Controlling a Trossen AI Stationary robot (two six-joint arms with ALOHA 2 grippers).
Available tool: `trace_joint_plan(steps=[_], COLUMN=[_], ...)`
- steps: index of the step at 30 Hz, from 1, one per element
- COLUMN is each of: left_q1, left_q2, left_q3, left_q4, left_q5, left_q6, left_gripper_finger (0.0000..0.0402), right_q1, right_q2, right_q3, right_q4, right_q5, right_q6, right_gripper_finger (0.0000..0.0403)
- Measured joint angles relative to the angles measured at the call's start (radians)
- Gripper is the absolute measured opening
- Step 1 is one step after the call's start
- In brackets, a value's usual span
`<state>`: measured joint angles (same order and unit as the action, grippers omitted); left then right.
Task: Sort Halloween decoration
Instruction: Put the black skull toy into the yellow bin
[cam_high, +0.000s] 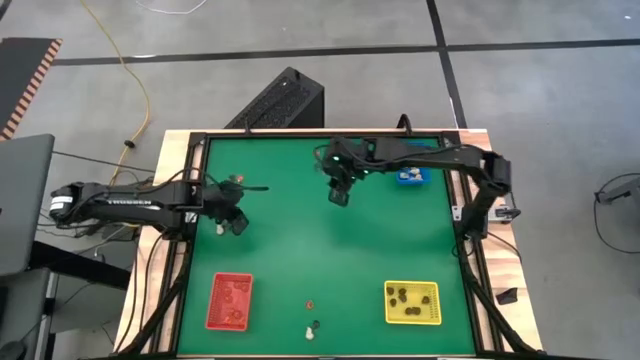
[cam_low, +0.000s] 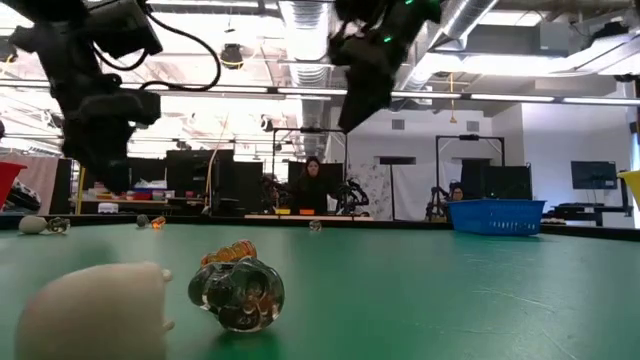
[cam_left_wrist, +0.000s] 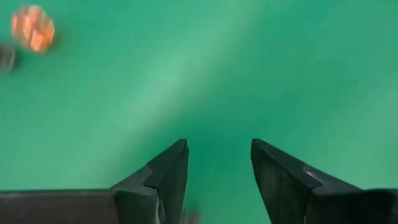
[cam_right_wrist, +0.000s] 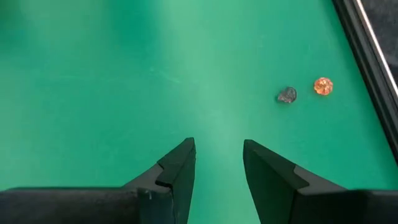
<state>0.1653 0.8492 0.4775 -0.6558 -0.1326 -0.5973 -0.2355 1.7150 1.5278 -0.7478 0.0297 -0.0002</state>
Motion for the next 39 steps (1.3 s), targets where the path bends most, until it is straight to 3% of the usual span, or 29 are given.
trace_joint_plan(steps=[5, 10, 14, 29, 39], left_q1=[-0.002, -0.002, -0.003, -0.002, -0.002], left_q2=[0.088, 0.213, 0.308, 0.429, 0.424], left_q3=[0.088, 0.093, 0.094, 0.094, 0.055], left_q4=[-0.234, -0.258, -0.255, -0.206, -0.205], left_q5=[0.016, 0.107, 0.128, 0.102, 0.13], left_q6=[-0.062, -0.02, 0.011, 0.055, 0.041], left_gripper_finger=[0.0165, 0.0164, 0.0164, 0.0164, 0.0164], right_q1=[0.021, 0.02, 0.019, 0.026, 0.033], right_q2=[-0.153, -0.289, -0.367, -0.436, -0.435], right_q3=[-0.19, -0.396, -0.483, -0.532, -0.532], right_q4=[0.108, 0.267, 0.298, 0.316, 0.311], right_q5=[0.0, -0.002, -0.003, -0.005, -0.005], right_q6=[-0.008, 0.045, 0.078, 0.099, 0.106], right_gripper_finger=[0.0166, 0.0166, 0.0166, 0.0166, 0.0166])
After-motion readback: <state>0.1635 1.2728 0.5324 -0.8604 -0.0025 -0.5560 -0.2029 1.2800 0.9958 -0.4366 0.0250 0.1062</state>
